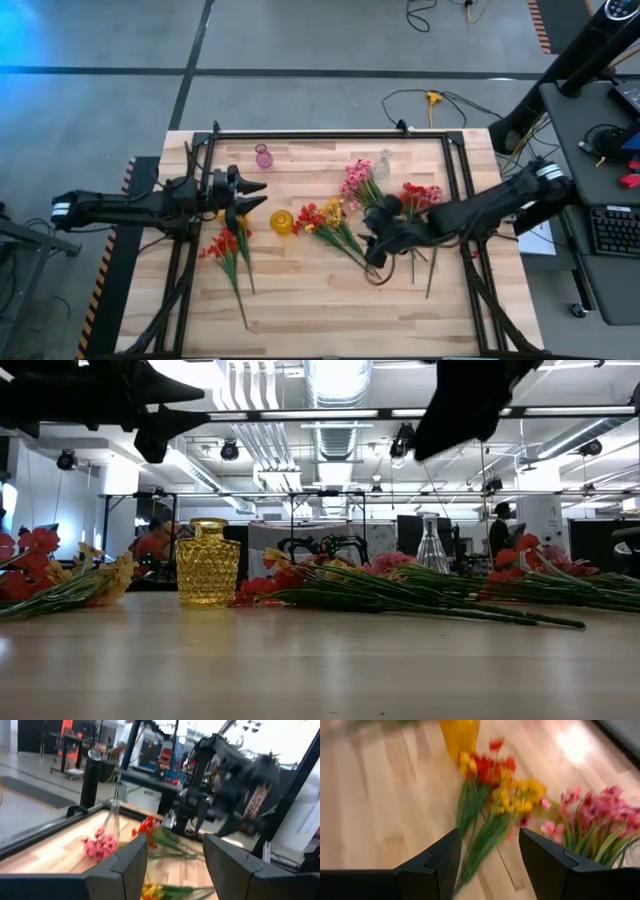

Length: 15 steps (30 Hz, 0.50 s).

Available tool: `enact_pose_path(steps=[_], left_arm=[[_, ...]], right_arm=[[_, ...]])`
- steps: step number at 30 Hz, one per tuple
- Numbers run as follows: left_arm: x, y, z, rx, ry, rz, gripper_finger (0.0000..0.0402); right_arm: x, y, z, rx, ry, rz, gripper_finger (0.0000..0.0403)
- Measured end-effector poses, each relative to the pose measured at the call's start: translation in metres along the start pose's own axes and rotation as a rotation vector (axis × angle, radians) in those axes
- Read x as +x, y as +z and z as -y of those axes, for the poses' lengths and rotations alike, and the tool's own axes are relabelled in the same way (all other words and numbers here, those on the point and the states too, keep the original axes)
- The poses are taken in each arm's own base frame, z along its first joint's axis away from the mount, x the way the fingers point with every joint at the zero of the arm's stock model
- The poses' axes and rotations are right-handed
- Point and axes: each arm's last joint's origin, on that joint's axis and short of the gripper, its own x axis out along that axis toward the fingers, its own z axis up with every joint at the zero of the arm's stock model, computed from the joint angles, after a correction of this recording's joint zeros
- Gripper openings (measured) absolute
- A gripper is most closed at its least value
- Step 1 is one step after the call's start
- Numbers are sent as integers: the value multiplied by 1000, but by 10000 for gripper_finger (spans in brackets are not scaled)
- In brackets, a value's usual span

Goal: Sort flowers into vase by color
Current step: Put the right yellow flower into the yellow flower vase

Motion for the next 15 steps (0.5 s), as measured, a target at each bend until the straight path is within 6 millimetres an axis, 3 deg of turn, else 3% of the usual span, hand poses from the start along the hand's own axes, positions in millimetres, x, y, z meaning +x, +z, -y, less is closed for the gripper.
enact_pose_path(steps=[4,8,15], left_arm=[[3,0,0,-3,0,4,174],[5,-1,0,-18,0,8,174],[8,-4,0,-21,5,-7,174]], right_arm=[[19,-4,-8,-20,-30,-57,206],[43,-12,-13,-28,-17,-151,248],[77,-23,-7,-70,-58,-245,302]])
